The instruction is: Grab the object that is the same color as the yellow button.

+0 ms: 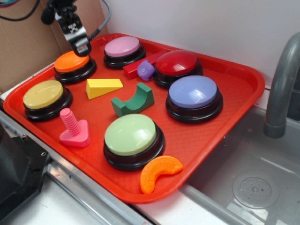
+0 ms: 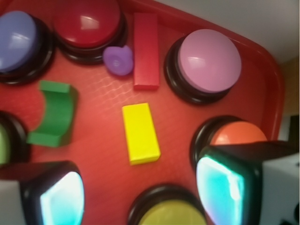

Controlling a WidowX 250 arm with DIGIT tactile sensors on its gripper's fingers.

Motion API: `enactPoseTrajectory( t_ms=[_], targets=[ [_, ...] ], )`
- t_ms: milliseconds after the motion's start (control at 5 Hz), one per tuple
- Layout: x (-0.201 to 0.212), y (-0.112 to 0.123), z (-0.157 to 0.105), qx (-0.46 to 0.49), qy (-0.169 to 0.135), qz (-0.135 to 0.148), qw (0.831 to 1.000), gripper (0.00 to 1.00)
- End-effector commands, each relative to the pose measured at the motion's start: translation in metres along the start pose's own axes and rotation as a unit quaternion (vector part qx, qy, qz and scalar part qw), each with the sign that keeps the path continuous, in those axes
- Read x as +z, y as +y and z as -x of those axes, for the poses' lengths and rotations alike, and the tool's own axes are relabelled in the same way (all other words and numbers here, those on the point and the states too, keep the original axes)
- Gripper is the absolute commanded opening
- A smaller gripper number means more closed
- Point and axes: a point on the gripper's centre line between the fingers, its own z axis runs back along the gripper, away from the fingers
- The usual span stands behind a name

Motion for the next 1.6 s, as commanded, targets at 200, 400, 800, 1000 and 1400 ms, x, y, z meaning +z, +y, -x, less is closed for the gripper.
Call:
enactPoseTrajectory(
  t_ms=[200,400,800,1000,1400],
  targets=[
    [-0.059,0.006,-0.005,-0.063,-0.034,0.012,0.997,1.0],
    [-0.068,0.005,-0.004,-0.079,-0.03,0.032,0.996,1.0],
    [-0.084,-0.005,0.001,-0.071,-0.029,0.069,0.995,1.0],
    [-0.085,-0.007,0.001,-0.084,-0.023,0.07,0.994,0.0],
    [-0.079,-0.008,0.002,-0.065,-0.028,0.073,0.995,0.0]
  ],
)
